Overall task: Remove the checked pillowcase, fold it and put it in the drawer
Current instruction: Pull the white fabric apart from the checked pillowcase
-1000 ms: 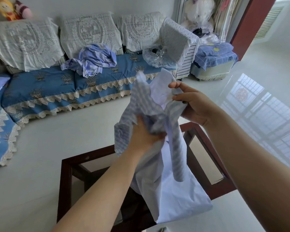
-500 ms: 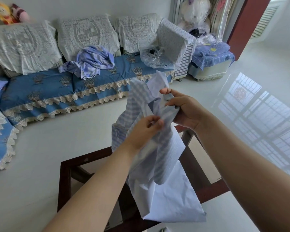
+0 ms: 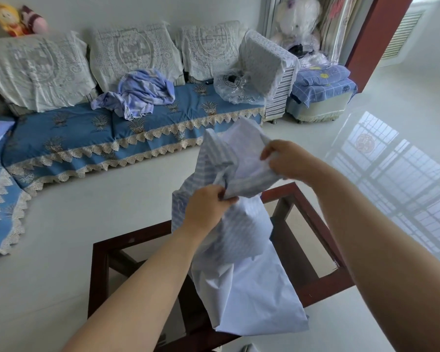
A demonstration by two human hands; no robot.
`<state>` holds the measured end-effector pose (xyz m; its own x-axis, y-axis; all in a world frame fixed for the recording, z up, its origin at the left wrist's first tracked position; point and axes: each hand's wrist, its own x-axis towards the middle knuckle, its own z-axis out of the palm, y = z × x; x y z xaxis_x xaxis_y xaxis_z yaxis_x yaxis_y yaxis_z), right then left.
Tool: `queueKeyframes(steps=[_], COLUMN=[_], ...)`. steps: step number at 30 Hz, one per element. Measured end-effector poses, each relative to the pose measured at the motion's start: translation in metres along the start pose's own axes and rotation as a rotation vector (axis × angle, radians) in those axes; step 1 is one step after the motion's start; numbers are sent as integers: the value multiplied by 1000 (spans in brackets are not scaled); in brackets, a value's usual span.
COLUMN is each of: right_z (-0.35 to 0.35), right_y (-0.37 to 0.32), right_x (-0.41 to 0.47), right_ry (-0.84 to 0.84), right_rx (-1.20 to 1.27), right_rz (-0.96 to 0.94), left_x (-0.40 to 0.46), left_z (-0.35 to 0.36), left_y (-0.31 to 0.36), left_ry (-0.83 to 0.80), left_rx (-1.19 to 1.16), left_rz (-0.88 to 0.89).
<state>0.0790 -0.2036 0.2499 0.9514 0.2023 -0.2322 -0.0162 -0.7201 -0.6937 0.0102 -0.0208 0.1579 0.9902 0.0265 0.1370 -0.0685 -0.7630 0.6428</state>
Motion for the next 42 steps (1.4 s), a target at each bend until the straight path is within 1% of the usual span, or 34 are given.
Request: queueKeyframes(steps=[1,2,3,4,5,6,7,9,10,12,13,14,16,17,19,22,24,26,28,31,33,37,39,42], right_z=[-2,1,10,22,34,44,52,60,62,60,59,57,49,44,35,27,25,23,23,25,27,33,34,32], right_y=[5,6,9,8,7,1,-2,-8,-5,3,8,13,18,18,16,9,5,-1,-8,-14,-15,-12,-11,-9], right_x=[-1,-4,-10,-16,-20,-24,-27,-32,-29,-29,-28,-28,-30,-32,-32,-30,-28,-27,-28,-31,-33,-31,-28,-25], right_ry=[-48,-94,-80,-48,-13,-33,-116,-342,-391,-406,-420,-444,-500,-499,-445,-405,-416,-439,-422,-373,-358,-282,-231,-203], right_rx=[-414,-742,-963,-1086,-1081,-997,-843,-513,-400,-324,-296,-263,-241,-252,-302,-362,-324,-218,-130,49,145,313,405,627], right_rz=[33,83,79,22,-89,-182,-202,-91,-38,-22,-26,-29,-79,-128,-249,-384,-428,-467,-500,-526,-509,-469,-444,-429], left_x=[-3,-6,-9,-11,-13,-15,-18,-22,-24,-29,-31,-32,-35,-37,-38,-41,-37,-31,-28,-29,-32,-37,-37,-37], left_z=[-1,0,2,6,10,14,16,16,16,12,9,7,-2,-6,-12,-17,-17,-16,-13,-9,-7,6,11,18], left_y=[-2,-1,0,0,0,1,4,6,5,7,8,8,3,-4,-25,-45,-47,-42,-39,-38,-34,-39,-39,-42], left_ry=[32,62,84,100,117,132,138,109,87,26,-32,-118,-294,-345,-382,-411,-416,-440,-485,-531,-551,-677,-674,-658], left_rx=[51,108,162,211,252,282,305,312,294,199,111,3,-230,-335,-447,-500,-498,-444,-417,-468,-479,-303,-256,-123], left_rz=[38,77,112,147,180,198,193,143,125,87,55,-1,-171,-245,-341,-372,-343,-280,-252,-270,-273,-309,-340,-368])
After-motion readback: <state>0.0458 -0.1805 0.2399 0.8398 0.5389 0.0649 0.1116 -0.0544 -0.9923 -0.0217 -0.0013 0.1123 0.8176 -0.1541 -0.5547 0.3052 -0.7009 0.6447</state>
